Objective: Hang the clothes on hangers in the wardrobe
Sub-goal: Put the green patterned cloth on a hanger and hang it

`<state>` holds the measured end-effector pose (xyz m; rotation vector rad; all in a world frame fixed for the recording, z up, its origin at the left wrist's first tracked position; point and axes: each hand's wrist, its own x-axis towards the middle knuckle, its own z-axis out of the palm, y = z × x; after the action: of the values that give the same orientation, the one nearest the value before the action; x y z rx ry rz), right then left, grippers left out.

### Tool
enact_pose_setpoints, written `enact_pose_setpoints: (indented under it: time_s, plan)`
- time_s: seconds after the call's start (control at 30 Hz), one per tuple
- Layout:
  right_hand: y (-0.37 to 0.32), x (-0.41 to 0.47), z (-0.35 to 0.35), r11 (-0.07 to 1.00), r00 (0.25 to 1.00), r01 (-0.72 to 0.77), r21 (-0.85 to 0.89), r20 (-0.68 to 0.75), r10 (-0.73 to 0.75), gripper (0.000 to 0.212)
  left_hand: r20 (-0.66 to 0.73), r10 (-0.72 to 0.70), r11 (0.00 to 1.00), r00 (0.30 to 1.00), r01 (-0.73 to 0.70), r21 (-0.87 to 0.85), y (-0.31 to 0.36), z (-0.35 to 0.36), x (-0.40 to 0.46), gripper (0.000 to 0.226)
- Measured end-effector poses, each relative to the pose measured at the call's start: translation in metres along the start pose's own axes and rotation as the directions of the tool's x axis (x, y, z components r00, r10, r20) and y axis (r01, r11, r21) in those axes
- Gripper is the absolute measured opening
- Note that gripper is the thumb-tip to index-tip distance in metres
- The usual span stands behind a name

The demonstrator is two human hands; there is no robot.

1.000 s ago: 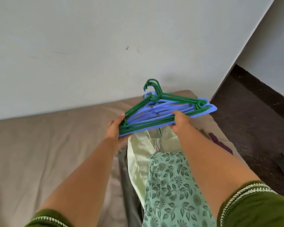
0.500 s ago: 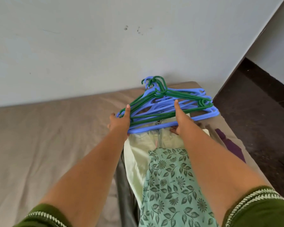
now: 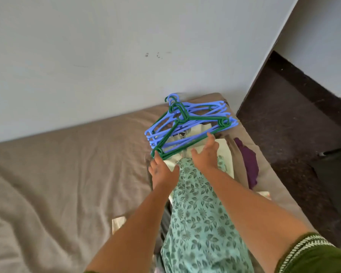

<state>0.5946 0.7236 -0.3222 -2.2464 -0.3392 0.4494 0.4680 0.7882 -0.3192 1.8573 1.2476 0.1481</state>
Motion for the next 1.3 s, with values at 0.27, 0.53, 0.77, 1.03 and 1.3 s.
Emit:
enact_pose_setpoints:
  time_s: [0.27, 0.53, 0.77, 1.03, 1.3]
  plan:
    - [0.045, -0.152, -0.06, 0.948, 0.996, 0.082, -0.307, 0.043, -0.072, 0.048, 0.187, -0.078, 0.991, 0.979, 0.057, 0.117, -0.027, -0.02, -0.152, 0.059]
    - [0.044, -0.263, -0.066, 0.858, 0.956, 0.238, -0.455, 0.265, -0.124, 0.047, 0.274, -0.033, 0.996, 0.961, 0.007, 0.094, -0.023, -0.054, -0.224, 0.049]
    - [0.004, -0.196, -0.029, 0.83, 0.947, 0.271, -0.488, 0.288, -0.14, 0.046, 0.152, -0.042, 0.999, 0.988, 0.036, 0.04, -0.011, -0.077, -0.142, 0.048]
    - [-0.006, -0.064, 0.046, 0.708, 0.873, 0.481, -0.517, 0.354, -0.335, 0.034, 0.096, -0.09, 0.995, 0.991, 0.093, -0.023, -0.042, -0.05, -0.018, 0.05]
    - [-0.009, 0.016, 0.112, 0.476, 0.846, 0.532, -0.7, 0.421, -0.328, 0.033, 0.021, -0.04, 0.992, 0.999, 0.043, -0.122, -0.085, -0.015, 0.059, 0.058]
